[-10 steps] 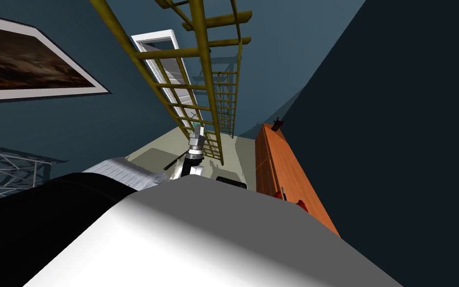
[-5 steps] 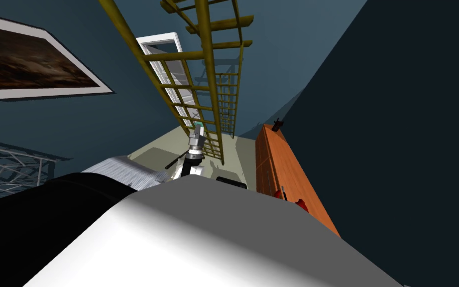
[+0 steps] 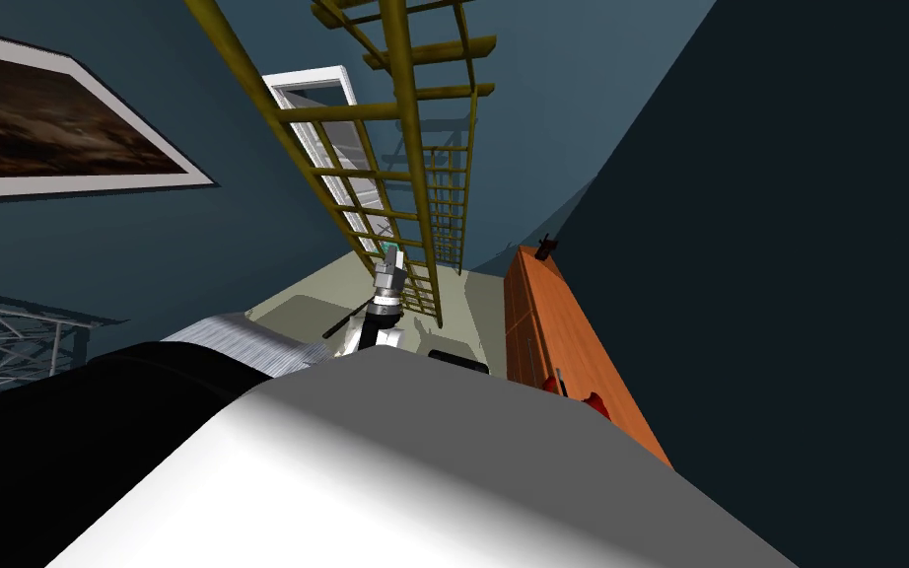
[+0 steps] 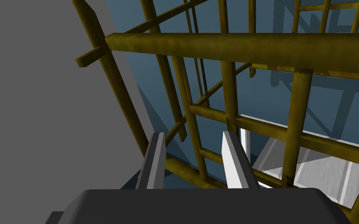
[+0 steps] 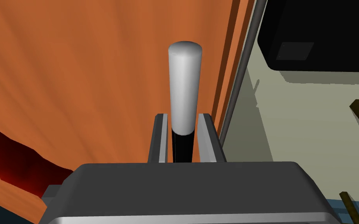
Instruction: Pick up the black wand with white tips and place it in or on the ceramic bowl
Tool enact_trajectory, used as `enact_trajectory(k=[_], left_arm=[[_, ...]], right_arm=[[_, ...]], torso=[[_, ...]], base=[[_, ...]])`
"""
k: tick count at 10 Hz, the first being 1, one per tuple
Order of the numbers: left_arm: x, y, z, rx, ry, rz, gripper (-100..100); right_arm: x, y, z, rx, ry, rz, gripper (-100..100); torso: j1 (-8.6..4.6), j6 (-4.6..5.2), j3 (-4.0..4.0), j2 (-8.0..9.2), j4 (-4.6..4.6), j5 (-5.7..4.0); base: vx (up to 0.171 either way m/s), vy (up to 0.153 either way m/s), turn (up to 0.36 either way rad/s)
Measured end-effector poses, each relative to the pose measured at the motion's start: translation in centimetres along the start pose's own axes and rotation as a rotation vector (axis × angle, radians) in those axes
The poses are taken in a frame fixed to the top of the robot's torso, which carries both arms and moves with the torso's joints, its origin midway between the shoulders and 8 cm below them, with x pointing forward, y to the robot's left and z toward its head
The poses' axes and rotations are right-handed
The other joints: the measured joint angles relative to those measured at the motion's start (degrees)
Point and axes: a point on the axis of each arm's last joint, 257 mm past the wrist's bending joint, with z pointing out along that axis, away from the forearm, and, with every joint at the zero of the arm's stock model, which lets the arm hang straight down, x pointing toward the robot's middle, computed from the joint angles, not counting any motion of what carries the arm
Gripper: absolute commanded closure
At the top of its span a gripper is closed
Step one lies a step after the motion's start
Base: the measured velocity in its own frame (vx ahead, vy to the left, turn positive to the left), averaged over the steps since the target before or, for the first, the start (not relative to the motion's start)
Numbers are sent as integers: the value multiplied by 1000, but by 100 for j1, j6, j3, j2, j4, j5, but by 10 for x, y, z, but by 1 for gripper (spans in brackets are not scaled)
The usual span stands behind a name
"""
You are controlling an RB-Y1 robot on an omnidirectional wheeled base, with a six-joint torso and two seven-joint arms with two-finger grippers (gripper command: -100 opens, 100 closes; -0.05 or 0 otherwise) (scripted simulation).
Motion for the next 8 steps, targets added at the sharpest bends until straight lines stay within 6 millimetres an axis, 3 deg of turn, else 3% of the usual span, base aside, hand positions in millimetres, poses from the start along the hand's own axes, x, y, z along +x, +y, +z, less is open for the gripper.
enact_trajectory(k=[8], left_arm=[[0,0,0,0,0,0,0]], right_arm=[[19,6,-12,-19,-10,-84,100]], torso=[[13,-5,-5,-10,2,10]], base=[[90,-15,-118]])
